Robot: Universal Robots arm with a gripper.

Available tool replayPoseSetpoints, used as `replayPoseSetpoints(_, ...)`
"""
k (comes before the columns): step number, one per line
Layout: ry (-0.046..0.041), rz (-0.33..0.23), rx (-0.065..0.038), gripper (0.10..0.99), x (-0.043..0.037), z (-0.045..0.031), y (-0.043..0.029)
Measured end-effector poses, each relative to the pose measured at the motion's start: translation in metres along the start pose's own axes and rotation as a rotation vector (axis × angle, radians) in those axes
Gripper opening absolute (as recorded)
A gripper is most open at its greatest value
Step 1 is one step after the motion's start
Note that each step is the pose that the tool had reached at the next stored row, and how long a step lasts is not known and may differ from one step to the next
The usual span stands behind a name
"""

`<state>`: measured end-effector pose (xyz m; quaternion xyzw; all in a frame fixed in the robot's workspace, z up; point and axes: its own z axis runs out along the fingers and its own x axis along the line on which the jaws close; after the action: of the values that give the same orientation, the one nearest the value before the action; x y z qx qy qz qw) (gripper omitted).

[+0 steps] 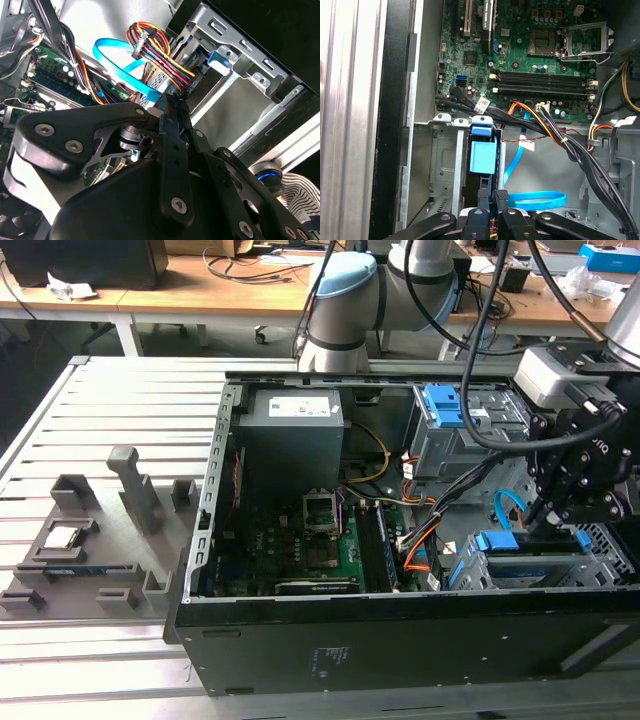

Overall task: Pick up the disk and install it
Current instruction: 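Insert the second disk wire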

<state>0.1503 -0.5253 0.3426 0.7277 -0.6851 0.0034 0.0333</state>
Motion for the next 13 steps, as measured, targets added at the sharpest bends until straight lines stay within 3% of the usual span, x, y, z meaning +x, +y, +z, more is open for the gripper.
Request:
replayPoseSetpoints(6, 0.0014, -0.035, 0.004, 0.161, 0.0004, -0.0026, 0.0001)
replayPoseSetpoints(7, 0.0015, -0.04, 0.004, 0.161, 0.0033, -0.0026, 0.0003)
replayPoseSetpoints(10, -0.0247, -0.044, 0.006, 0.161, 0.0035, -0.0019, 0.0003)
replayPoseSetpoints(13, -0.0281, -0.047, 0.007, 0.161, 0.0034, -0.0021, 0.0003)
